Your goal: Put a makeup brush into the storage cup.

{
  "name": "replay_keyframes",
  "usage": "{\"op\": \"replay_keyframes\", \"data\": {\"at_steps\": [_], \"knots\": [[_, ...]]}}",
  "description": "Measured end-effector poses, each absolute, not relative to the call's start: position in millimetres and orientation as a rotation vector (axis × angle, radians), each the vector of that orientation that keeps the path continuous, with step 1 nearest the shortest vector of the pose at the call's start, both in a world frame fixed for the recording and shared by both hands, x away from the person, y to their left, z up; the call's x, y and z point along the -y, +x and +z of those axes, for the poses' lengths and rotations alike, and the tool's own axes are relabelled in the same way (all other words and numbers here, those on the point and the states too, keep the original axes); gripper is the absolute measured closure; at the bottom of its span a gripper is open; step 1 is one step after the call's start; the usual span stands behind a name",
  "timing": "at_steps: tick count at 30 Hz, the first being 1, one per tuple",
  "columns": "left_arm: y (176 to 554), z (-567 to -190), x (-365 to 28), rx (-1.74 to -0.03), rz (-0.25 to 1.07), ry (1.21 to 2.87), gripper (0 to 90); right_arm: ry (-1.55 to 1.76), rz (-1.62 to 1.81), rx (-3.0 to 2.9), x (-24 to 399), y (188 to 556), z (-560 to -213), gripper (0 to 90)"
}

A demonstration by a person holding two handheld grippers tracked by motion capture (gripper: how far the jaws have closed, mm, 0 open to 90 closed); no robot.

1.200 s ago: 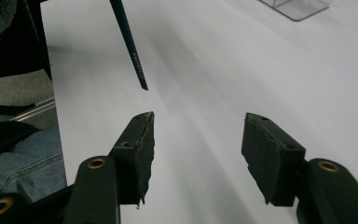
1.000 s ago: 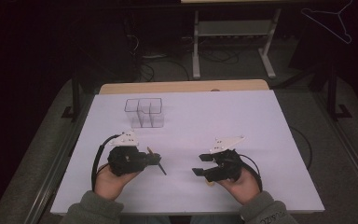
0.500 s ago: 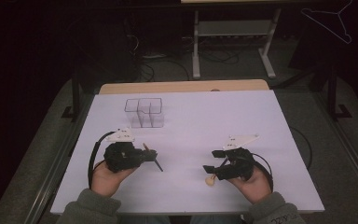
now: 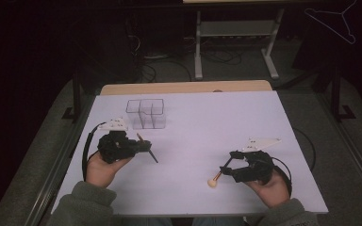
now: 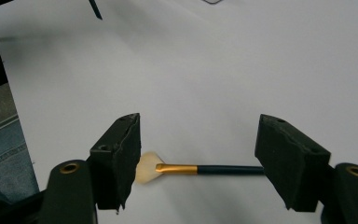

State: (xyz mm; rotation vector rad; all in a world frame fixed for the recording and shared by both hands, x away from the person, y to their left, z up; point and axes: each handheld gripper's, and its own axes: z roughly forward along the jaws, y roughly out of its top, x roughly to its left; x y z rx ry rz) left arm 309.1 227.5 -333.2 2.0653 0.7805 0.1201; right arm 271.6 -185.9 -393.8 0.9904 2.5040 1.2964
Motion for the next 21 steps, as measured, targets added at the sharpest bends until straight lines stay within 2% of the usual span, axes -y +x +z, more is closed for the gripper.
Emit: {"op": "replay_keyframes", "data": {"at_steps": [21], "knots": [[340.0,-291.1,-237.4,-0.824,0.15,2.051,83.0,1.041,1.304,-2.451,209.2,267.6,-392.6,27.2]]}}
